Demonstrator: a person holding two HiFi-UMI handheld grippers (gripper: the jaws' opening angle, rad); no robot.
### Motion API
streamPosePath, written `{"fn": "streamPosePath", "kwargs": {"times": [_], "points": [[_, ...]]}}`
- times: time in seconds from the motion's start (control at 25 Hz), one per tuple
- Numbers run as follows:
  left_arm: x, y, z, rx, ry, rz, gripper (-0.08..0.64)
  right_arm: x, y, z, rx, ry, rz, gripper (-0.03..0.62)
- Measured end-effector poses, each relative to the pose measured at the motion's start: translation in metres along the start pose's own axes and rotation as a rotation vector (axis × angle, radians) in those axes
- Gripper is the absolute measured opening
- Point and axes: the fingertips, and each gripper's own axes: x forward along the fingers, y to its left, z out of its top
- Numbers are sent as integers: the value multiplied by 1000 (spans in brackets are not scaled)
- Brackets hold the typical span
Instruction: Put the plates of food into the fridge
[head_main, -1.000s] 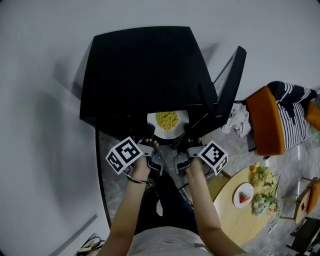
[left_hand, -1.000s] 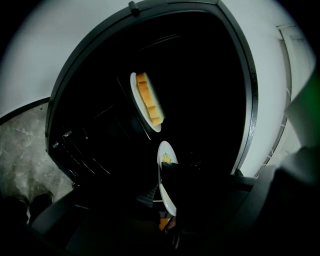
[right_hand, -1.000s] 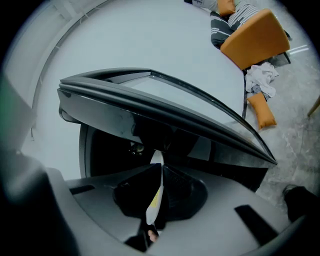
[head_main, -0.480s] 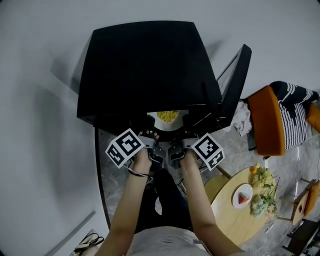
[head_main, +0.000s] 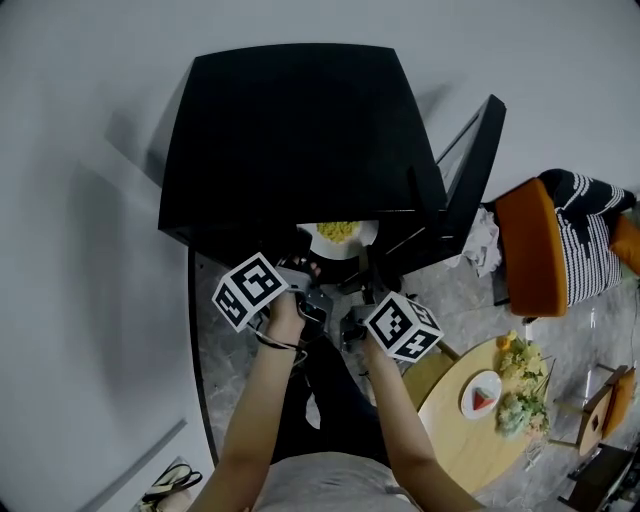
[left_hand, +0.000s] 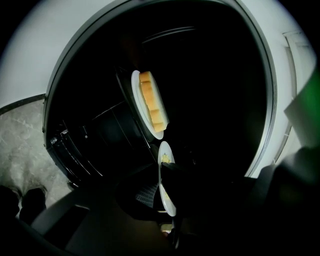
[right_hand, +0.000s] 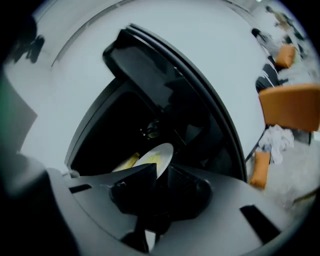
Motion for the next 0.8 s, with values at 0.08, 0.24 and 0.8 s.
{"fn": "streamPosePath", "kwargs": {"times": [0.08,0.24,0.8], "points": [[0,0,0,-5,3,-4,21,-8,13,-13,-213,31,40,72],[1,-1,-2,-3,15,-8,21,-12,36,-46,-414,126,147,26],[7,-12,-4,139,108,6,23,19,40,-41,-289,148,160,14]]}}
